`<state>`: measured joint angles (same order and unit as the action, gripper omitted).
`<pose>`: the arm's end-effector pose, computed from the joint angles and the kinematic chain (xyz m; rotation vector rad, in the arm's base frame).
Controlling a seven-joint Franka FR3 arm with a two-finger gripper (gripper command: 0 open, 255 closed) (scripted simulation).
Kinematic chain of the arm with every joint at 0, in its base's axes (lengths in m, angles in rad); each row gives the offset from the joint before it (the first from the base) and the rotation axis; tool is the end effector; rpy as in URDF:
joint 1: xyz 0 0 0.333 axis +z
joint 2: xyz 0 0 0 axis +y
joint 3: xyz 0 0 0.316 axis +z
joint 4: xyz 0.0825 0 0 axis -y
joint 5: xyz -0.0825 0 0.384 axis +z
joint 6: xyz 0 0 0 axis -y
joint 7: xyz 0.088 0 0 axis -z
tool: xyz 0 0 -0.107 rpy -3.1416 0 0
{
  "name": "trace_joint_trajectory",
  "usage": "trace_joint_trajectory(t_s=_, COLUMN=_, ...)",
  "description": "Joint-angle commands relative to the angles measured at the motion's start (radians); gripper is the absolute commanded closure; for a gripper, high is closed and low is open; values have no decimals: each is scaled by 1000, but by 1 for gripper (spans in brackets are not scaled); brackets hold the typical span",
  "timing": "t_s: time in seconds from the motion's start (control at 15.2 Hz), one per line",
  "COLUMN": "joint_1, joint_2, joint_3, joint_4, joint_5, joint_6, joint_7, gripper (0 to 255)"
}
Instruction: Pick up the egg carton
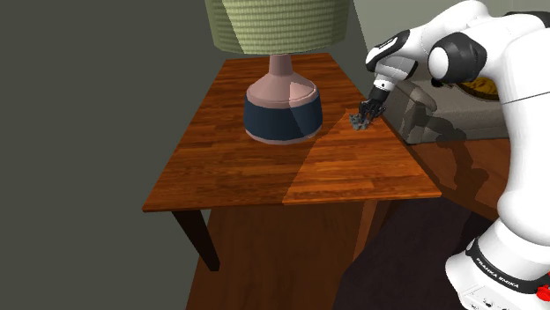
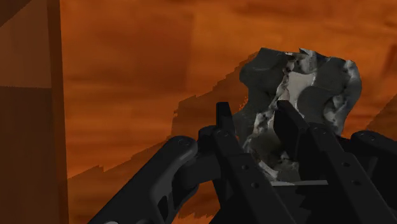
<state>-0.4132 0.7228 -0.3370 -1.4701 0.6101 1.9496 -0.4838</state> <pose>0.5624 -0.4174 0.2567 -2.6935 0.6793 -0.0420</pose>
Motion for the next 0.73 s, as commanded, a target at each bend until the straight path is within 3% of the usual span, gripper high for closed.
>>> trace_joint_trajectory(t_s=0.0, joint_1=0, joint_2=1, joint_3=0, joint_4=0, joint_5=0, joint_6=1, joint_7=0, gripper=255)
trace_joint_trajectory(t_s=0.66, joint_1=3, joint_2=-22, joint_3=-6, joint_4=3, joint_5=-9, joint_6=-22, joint_7=12, gripper=255)
